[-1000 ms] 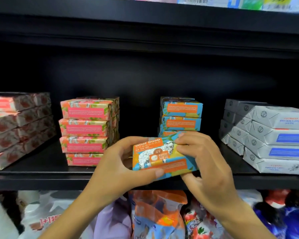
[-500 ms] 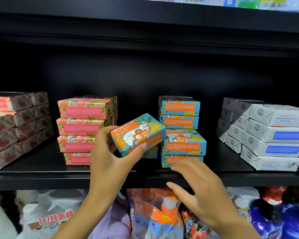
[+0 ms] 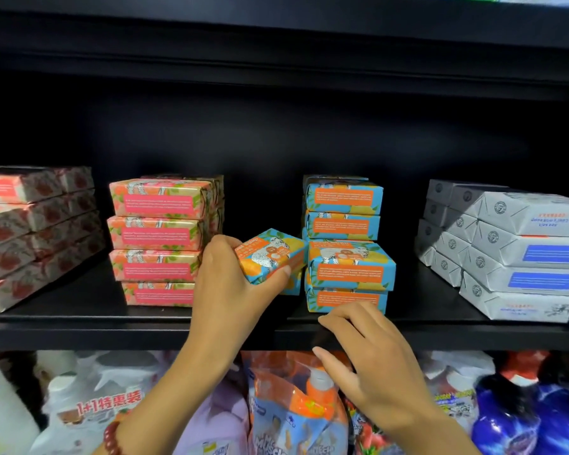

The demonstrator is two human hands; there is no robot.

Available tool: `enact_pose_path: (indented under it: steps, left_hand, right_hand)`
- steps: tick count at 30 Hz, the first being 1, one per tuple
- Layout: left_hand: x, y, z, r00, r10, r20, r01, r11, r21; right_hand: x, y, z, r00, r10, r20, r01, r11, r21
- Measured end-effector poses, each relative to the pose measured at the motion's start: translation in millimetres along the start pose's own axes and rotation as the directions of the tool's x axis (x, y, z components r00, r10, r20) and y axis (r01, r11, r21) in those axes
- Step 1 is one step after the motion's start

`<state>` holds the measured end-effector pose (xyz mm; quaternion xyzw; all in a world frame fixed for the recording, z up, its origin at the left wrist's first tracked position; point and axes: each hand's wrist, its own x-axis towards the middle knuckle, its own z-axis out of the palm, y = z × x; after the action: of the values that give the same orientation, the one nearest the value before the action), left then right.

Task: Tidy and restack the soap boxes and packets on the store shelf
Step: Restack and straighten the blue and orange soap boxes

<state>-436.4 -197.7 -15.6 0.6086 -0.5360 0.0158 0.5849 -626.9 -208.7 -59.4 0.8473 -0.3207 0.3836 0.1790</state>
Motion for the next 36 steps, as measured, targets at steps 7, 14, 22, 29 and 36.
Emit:
enact_pose_path:
  steps: [7, 14, 22, 29, 36]
  left_hand:
    - [0, 4, -4, 0.977, 0.205, 0.055, -0.212, 0.929, 0.303]
    - [14, 13, -12, 0.896, 0.407, 0.177, -0.432, 0.712, 0.553]
    - [16, 1, -10, 0.885, 0.411, 0.219, -0.463, 0.726, 0.508]
    - [4, -1, -9, 0.900, 0.392, 0.190, -0.435, 0.778, 0.454]
    - [-26, -24, -14, 0.827, 0.520, 0.211, -0.561, 0.758, 0.332]
  right_hand:
    - [-1, 1, 1, 1.000, -0.005, -0.006, 0.006, 1.000, 0.008]
    - [-3, 2, 3, 0.999, -0.018, -0.030, 0.018, 1.000, 0.000]
    - [-5, 4, 6, 0.998, -0.028, -0.057, 0.029, 1.000, 0.011]
    - [-7, 4, 4, 0.999, -0.026, -0.040, 0.027, 0.999, 0.031]
    - [18, 24, -29, 0.962, 0.025, -0.272, 0.003, 0.995, 0.104]
